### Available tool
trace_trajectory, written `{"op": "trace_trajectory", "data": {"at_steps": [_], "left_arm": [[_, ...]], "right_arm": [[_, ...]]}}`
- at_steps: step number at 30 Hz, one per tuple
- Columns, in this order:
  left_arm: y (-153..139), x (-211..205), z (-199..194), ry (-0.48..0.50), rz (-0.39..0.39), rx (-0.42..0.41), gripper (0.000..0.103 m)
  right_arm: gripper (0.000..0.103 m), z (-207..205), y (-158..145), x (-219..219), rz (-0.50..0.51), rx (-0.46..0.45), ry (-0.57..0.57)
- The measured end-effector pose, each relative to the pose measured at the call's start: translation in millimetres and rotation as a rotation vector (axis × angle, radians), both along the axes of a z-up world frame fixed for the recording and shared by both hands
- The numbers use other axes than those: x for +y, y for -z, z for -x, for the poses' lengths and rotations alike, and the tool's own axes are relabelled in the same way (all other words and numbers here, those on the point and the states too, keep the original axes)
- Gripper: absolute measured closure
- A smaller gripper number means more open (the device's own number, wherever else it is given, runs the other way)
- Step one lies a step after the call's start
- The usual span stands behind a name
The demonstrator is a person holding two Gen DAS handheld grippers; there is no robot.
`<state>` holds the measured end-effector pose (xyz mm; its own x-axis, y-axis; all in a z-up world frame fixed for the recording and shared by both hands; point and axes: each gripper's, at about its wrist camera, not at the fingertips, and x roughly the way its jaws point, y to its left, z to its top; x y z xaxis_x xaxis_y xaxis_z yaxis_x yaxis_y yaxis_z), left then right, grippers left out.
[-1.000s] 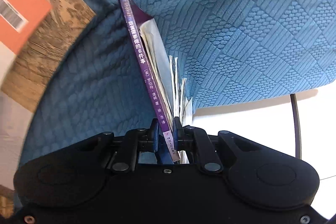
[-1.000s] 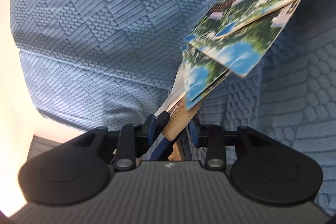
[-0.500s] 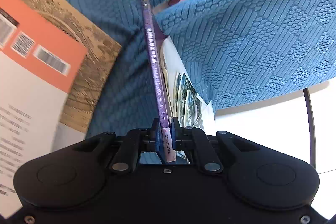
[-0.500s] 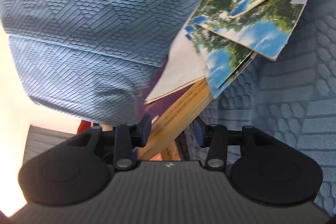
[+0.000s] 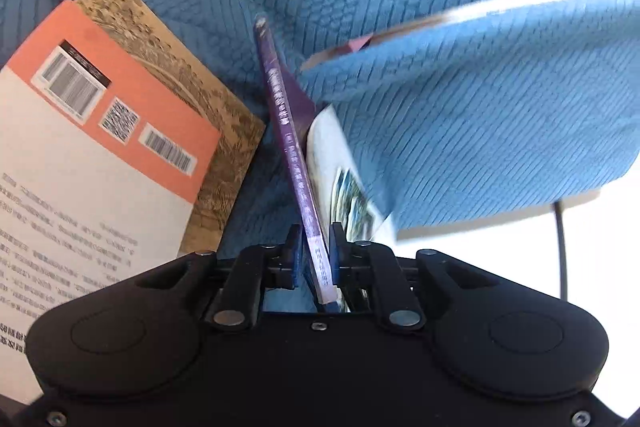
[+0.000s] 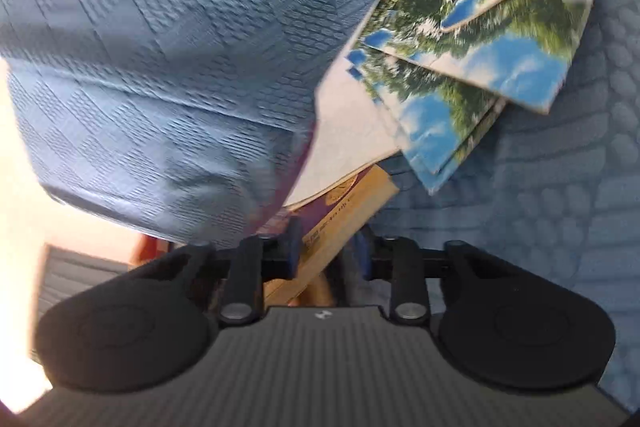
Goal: Organize objects
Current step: 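Lift the purple book and postcards up off the seat with both grippers, then carry the purple book with both grippers over the orange book stack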
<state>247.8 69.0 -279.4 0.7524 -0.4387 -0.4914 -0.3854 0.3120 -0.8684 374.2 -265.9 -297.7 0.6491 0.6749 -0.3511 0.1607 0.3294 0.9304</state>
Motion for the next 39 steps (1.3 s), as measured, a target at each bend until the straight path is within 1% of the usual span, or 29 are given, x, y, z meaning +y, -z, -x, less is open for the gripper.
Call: {"op": "trace_trajectory", "data": {"at_steps": [1, 2, 3, 4, 5, 7, 9, 12, 13, 15, 17, 20, 22, 23, 24, 25, 26, 28, 29, 30, 31, 33, 35, 37, 39], "left_arm": [[2.4, 4.5, 0.6, -0.005, 0.027, -0.003, 0.089], [4.6, 8.0, 0.9, -0.006, 0.055, -0.011, 0.082], [5.8, 10.6, 1.3, -0.009, 0.075, -0.022, 0.078], [6.0, 12.6, 1.8, -0.013, 0.078, -0.033, 0.068], [6.5, 13.4, 1.4, -0.012, 0.073, -0.033, 0.06], [8.7, 13.0, -1.6, 0.011, 0.061, -0.007, 0.058], [13.0, 12.6, -2.8, 0.038, 0.082, 0.002, 0.059], [23.2, 10.9, -2.0, 0.043, 0.149, -0.001, 0.062], [26.2, 10.4, -1.5, 0.04, 0.164, 0.001, 0.069], [28.8, 10.7, -0.4, 0.038, 0.169, 0.01, 0.075], [30.3, 13.8, 0.8, 0.037, 0.149, 0.025, 0.091], [32.6, 21.4, 4.9, 0.033, 0.157, 0.016, 0.093], [30.0, 24.4, 5.9, 0.031, 0.133, 0.006, 0.093], [29.0, 26.0, 6.2, 0.029, 0.129, 0.003, 0.093], [27.0, 28.1, 8.1, 0.026, 0.127, 0.0, 0.093], [25.6, 30.3, 10.1, 0.022, 0.123, -0.004, 0.093], [24.9, 32.7, 11.7, 0.016, 0.119, -0.006, 0.093], [23.5, 37.4, 18.2, 0.007, 0.109, -0.008, 0.093], [23.2, 40.4, 19.0, 0.004, 0.1, -0.003, 0.094], [22.7, 42.5, 21.7, 0.002, 0.089, 0.002, 0.094], [20.9, 44.7, 24.6, -0.002, 0.081, -0.002, 0.094], [17.3, 49.7, 28.6, -0.011, 0.091, -0.015, 0.093], [8.4, 54.8, 32.4, -0.016, 0.083, -0.028, 0.092], [-3.7, 59.3, 35.7, -0.01, 0.057, -0.048, 0.092], [-15.1, 66.2, 40.0, -0.013, 0.056, -0.065, 0.092]], "right_arm": [[0.078, 1.4, -2.1, 0.2, -0.005, -0.012, 0.003], [0.078, 2.6, -3.6, 0.8, -0.008, -0.017, 0.007], [0.079, 3.7, -3.8, 2.2, -0.018, -0.018, 0.009], [0.079, 4.9, -3.6, 3.8, -0.028, -0.017, 0.008], [0.081, 6.1, -4.0, 5.9, -0.033, -0.017, 0.006], [0.082, 8.6, -8.0, 12.0, -0.028, -0.031, 0.001], [0.082, 12.5, -14.3, 18.0, -0.025, -0.055, -0.024], [0.081, 18.0, -19.1, 30.9, -0.024, -0.078, -0.054], [0.081, 20.1, -19.6, 35.1, -0.017, -0.076, -0.059], [0.08, 25.0, -19.5, 41.6, 0.014, -0.076, -0.061], [0.079, 28.6, -16.2, 44.0, 0.01, -0.082, -0.049], [0.077, 31.1, -10.0, 46.2, -0.028, -0.067, -0.036], [0.073, 31.9, -9.7, 50.0, -0.024, -0.06, -0.032], [0.063, 31.4, -9.2, 52.3, -0.004, -0.05, -0.029], [0.05, 31.2, -7.4, 53.7, 0.014, -0.032, -0.017], [0.047, 31.4, -3.1, 53.5, 0.016, -0.014, 0.003], [0.049, 31.6, 1.6, 53.1, -0.002, -0.006, 0.022], [0.058, 32.3, 6.1, 54.1, -0.019, -0.002, 0.045], [0.073, 33.4, 5.0, 55.1, -0.021, -0.005, 0.049], [0.076, 34.1, 1.8, 57.2, -0.016, -0.006, 0.045], [0.076, 35.5, -3.0, 59.8, -0.001, -0.016, 0.041], [0.077, 38.7, -17.0, 65.4, 0.044, -0.049, 0.027], [0.077, 39.9, -31.5, 72.6, 0.085, -0.075, 0.012], [0.077, 42.0, -43.4, 78.1, 0.099, -0.1, 0.003], [0.077, 43.3, -55.6, 86.0, 0.111, -0.135, -0.003]]}}
